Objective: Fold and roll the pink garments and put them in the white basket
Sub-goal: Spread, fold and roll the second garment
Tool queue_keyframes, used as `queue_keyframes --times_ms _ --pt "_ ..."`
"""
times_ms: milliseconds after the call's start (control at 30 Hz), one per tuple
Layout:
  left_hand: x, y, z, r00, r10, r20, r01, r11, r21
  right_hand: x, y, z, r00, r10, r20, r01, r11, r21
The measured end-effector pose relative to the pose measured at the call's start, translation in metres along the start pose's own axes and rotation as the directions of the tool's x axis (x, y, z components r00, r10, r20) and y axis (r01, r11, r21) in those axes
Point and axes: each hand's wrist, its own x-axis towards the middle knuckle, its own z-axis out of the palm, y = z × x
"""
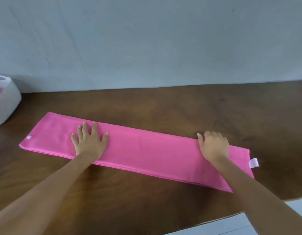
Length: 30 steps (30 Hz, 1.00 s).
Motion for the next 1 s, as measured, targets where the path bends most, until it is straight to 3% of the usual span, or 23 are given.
queue_keyframes --times_ms 67,167,267,333,433,500,633,767,1000 --pt "-0.001 0.012 -0.002 0.987 0.159 -0.001 -0.159 0.987 0.006 -0.002 -0.002 -0.002 0.998 0.057 0.008 -0.057 0.998 -0.007" --pt "-0.007 0.036 -0.002 0.881 0.472 0.037 -0.473 0.881 0.004 0.0 -0.019 -0.013 0.996 0.083 0.032 -0.084 0.996 0.043" --pt "-0.014 0.06 0.005 0.79 0.605 0.098 -0.608 0.794 0.0 -0.007 -0.056 -0.024 0.999 0.013 0.038 -0.025 0.942 0.335" --pt "-0.017 0.069 0.011 0.769 0.628 0.117 -0.634 0.773 0.018 -0.018 -0.092 -0.031 0.995 -0.062 0.082 0.01 0.852 0.524" --pt "-0.017 0.068 0.015 0.759 0.64 0.116 -0.647 0.761 0.035 -0.036 -0.146 -0.038 0.98 -0.103 0.171 -0.025 0.785 0.619" --pt "-0.015 0.061 0.012 0.731 0.671 0.129 -0.678 0.734 0.024 -0.043 -0.172 -0.036 0.97 -0.082 0.227 -0.064 0.819 0.571" --pt "-0.008 0.034 0.006 0.698 0.704 0.129 -0.713 0.699 0.045 -0.051 -0.207 -0.031 0.928 -0.026 0.371 -0.099 0.944 0.314" --pt "0.006 -0.006 0.0 0.743 0.658 0.119 -0.668 0.742 0.064 -0.06 -0.225 -0.021 0.932 -0.018 0.363 -0.048 0.984 0.172" --pt "0.043 -0.096 -0.02 0.852 0.512 0.107 -0.522 0.847 0.104 -0.055 -0.235 -0.018 0.94 -0.029 0.341 -0.009 0.994 0.108"
